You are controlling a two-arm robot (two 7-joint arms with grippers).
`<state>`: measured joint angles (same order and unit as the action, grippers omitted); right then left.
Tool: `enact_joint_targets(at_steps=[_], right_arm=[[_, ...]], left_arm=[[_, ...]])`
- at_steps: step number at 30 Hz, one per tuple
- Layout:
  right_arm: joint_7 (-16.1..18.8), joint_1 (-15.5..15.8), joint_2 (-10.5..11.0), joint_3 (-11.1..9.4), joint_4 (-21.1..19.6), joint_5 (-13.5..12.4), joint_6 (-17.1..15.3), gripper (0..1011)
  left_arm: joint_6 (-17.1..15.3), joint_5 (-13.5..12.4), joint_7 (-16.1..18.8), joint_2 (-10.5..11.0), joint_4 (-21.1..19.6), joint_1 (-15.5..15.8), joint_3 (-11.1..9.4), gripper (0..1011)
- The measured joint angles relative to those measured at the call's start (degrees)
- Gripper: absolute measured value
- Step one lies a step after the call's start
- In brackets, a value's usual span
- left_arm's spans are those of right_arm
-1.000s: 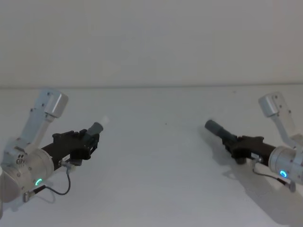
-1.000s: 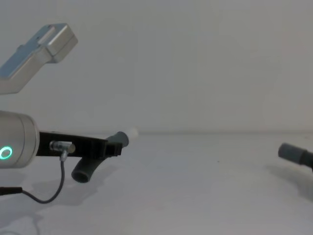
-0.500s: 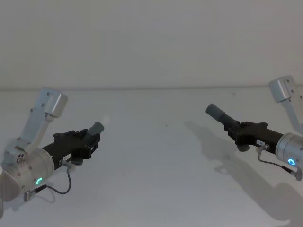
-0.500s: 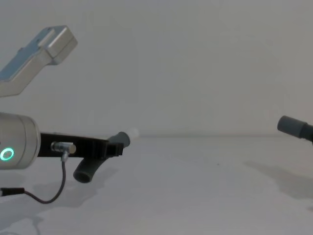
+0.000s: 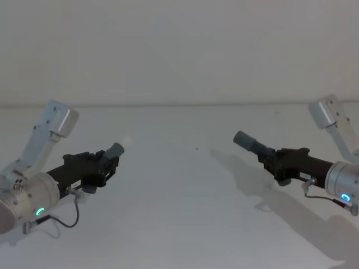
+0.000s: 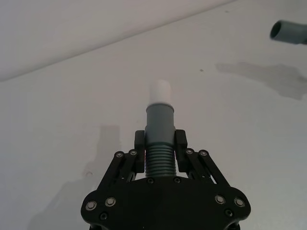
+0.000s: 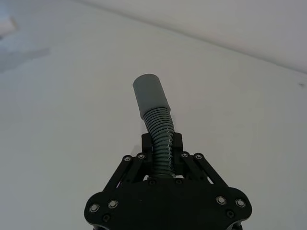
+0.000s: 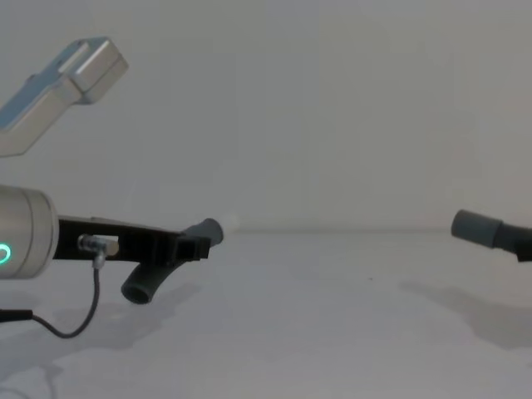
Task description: Use both hands to pick up one end of the pipe from the table, align the ends, and insert them.
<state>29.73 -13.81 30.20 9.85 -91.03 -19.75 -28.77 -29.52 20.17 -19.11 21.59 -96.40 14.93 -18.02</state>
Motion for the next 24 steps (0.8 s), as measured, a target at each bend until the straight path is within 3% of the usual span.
enact_joint_targets(at_steps=[12, 24], right_arm=[[7.20, -0.43, 3.60, 4.70, 2.41, 1.83, 8.14, 205], [13.81, -0.12, 6.49, 7.12, 2.86, 1.60, 15.77, 204]], left_arm=[[2.46, 1.62, -6.66, 3.38, 1.14, 2.08, -1.04, 329], [4.44, 3.10, -13.85, 6.35, 2.44, 4.55, -3.01, 329]])
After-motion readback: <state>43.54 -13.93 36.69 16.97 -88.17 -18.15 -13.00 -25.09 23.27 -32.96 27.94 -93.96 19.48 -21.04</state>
